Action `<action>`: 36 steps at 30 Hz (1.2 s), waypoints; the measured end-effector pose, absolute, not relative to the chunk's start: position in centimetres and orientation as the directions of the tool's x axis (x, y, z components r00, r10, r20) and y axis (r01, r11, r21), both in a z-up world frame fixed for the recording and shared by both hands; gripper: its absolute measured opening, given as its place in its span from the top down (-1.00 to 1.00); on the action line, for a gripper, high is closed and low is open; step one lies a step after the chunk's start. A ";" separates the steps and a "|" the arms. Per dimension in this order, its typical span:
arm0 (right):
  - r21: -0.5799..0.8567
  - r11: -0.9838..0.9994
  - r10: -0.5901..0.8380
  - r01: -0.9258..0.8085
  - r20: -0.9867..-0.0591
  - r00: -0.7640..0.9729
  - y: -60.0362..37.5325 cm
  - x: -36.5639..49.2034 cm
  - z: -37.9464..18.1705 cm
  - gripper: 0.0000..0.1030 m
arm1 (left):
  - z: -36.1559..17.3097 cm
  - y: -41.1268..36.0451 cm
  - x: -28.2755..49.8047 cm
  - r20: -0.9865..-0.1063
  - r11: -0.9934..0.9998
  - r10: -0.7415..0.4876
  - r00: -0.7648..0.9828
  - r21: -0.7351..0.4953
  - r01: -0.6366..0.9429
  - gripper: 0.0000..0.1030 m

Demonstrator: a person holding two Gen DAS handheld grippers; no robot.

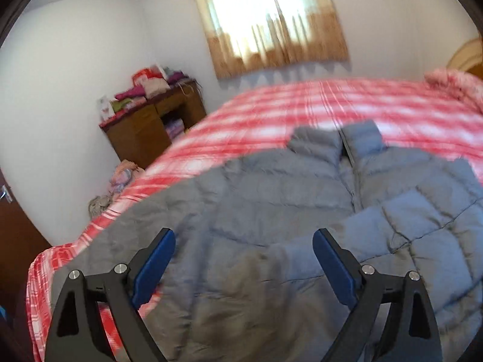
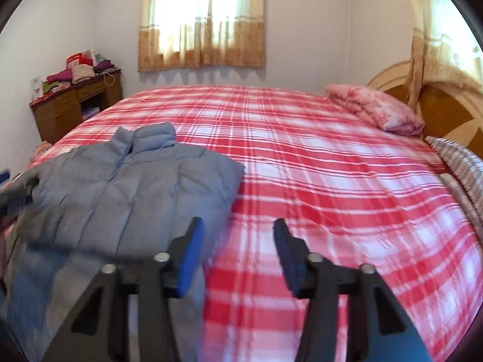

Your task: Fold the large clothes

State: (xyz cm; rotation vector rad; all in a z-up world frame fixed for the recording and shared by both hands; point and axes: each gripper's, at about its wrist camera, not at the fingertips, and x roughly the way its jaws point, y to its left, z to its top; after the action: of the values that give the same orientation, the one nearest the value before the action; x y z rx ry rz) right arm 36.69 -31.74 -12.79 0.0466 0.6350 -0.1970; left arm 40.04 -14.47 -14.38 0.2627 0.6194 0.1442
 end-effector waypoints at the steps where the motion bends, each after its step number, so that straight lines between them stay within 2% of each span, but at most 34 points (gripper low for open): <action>1: -0.018 0.981 -0.166 0.194 -0.598 0.784 -31.6 37.6 -13.2 0.08 | -15.2 -15.0 40.6 -0.551 0.946 0.238 0.800 0.319 -0.062 -0.80; 2: -0.009 0.984 -0.145 0.177 -0.613 0.777 -31.1 39.1 -14.0 0.08 | -16.8 -15.5 41.7 -0.550 0.919 0.298 0.780 0.385 -0.079 -0.80; 4: 0.019 0.991 -0.089 0.132 -0.645 0.759 -30.2 41.0 -15.7 0.09 | -19.0 -15.5 42.5 -0.563 0.897 0.345 0.751 0.434 -0.087 -0.80; 9: -0.034 0.995 -0.094 0.099 -0.708 0.700 -28.2 42.6 -19.5 0.10 | -21.3 -13.8 43.5 -0.635 0.927 0.308 0.709 0.369 -0.072 -0.81; 14: -0.022 0.994 -0.089 0.107 -0.727 0.681 -28.8 42.6 -20.3 0.10 | -22.2 -12.8 44.2 -0.676 0.945 0.275 0.683 0.320 -0.064 -0.87; 36: -0.120 0.987 -0.162 0.109 -0.739 0.654 -27.3 43.7 -20.8 0.09 | -22.2 -11.8 44.4 -0.708 0.969 0.215 0.672 0.238 -0.058 -0.91</action>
State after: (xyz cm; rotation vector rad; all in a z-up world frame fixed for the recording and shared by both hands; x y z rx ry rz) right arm 43.68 -27.31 -20.83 -0.0665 0.8445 -0.1542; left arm 44.35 -11.83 -22.19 0.2026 0.8205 0.1548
